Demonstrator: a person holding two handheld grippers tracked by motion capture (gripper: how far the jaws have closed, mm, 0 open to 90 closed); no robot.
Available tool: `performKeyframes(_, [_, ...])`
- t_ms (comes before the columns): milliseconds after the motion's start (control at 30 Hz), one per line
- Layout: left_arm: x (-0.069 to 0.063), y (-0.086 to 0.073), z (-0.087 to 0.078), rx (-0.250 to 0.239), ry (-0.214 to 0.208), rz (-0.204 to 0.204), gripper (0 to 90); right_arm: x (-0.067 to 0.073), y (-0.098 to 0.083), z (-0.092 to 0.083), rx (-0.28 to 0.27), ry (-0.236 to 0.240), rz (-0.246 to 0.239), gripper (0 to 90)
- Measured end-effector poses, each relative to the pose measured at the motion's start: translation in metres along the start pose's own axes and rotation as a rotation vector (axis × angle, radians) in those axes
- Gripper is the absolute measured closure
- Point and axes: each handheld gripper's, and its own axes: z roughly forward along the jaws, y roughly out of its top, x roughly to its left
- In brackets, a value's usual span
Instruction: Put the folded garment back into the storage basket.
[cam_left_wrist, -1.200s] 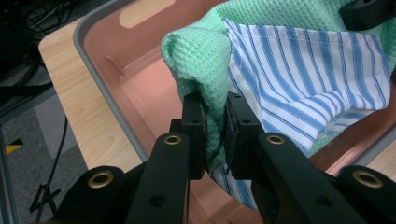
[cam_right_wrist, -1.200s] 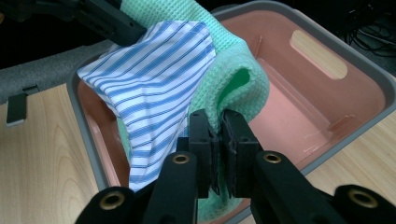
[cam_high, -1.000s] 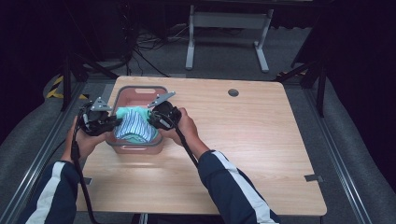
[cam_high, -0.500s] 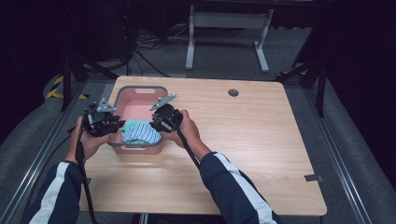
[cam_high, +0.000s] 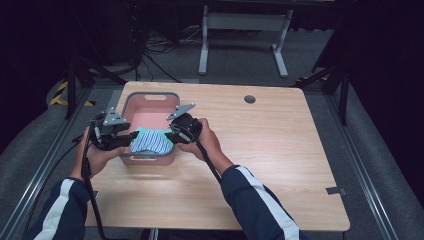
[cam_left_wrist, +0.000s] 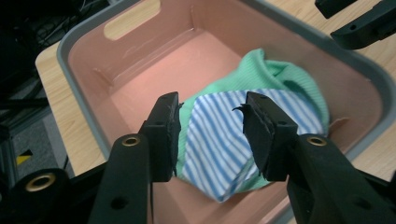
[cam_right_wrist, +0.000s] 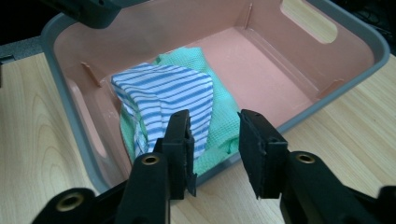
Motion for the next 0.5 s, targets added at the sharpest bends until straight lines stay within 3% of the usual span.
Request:
performKeyframes(267, [-0.023, 0.009, -0.007, -0.045, -0.002, 0.028, 46.6, -0.005, -0.008, -0.021, 0.023, -0.043, -0.028, 50.0])
performKeyframes(300, [-0.026, 0.01, -0.007, -0.058, -0.005, 0.028, 45.1, -0.007, -0.01, -0.027, 0.027, -0.07, -0.036, 46.5])
performKeyframes(500, [-0.045, 0.015, -0.006, -0.073, -0.04, 0.033, 34.3, -0.013, -0.02, -0.043, 0.027, -0.116, -0.036, 40.0])
